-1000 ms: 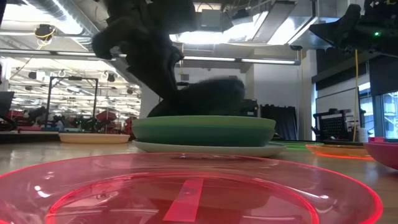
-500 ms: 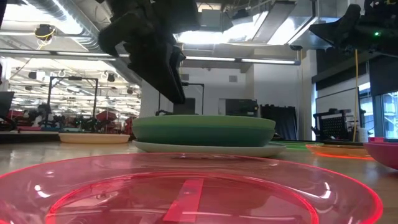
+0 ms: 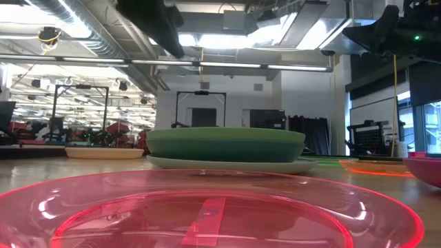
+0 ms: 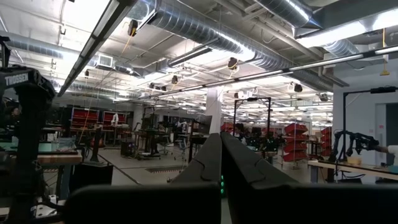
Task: Stack plastic plates
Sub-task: Stack the pink plate on top of the black plate
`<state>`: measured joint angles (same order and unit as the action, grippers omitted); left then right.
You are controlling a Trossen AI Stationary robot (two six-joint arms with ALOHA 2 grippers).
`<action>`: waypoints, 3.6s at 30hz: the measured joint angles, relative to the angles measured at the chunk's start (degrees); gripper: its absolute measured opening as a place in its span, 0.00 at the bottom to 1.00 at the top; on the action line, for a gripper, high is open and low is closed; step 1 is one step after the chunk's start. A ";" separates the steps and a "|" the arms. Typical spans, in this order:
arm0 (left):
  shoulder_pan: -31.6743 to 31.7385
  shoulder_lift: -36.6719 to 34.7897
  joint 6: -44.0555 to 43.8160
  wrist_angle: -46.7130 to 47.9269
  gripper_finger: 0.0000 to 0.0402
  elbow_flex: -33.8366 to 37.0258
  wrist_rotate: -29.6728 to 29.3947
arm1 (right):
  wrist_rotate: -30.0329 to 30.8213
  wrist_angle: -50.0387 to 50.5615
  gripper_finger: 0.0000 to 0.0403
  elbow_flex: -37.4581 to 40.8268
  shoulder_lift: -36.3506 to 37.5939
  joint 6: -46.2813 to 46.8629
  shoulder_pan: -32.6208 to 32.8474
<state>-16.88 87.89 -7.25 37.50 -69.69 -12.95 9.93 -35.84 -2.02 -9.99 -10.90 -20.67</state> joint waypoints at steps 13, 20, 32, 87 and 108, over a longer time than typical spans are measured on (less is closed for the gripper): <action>0.44 -7.41 -1.68 1.70 0.25 3.86 -5.75 | -0.04 0.18 0.01 0.00 0.02 0.02 0.00; 0.48 -13.84 -3.67 -10.24 0.25 17.28 -4.66 | -0.47 4.91 0.01 -1.33 -0.55 -1.37 0.02; 0.28 -27.14 -1.27 -56.23 0.25 47.21 -7.58 | -10.25 16.24 0.01 -12.27 -16.03 3.29 0.96; -1.00 -23.49 -4.73 -70.67 0.25 52.50 -13.11 | -16.53 82.93 0.38 -37.79 -56.77 56.33 47.69; -1.29 -23.49 -5.90 -70.50 0.25 52.48 -13.14 | -14.07 69.37 0.36 -25.68 -56.77 57.60 47.65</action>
<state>-18.17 64.40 -13.15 -32.99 -17.21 -26.09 -4.14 33.53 -27.70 -66.76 46.70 26.98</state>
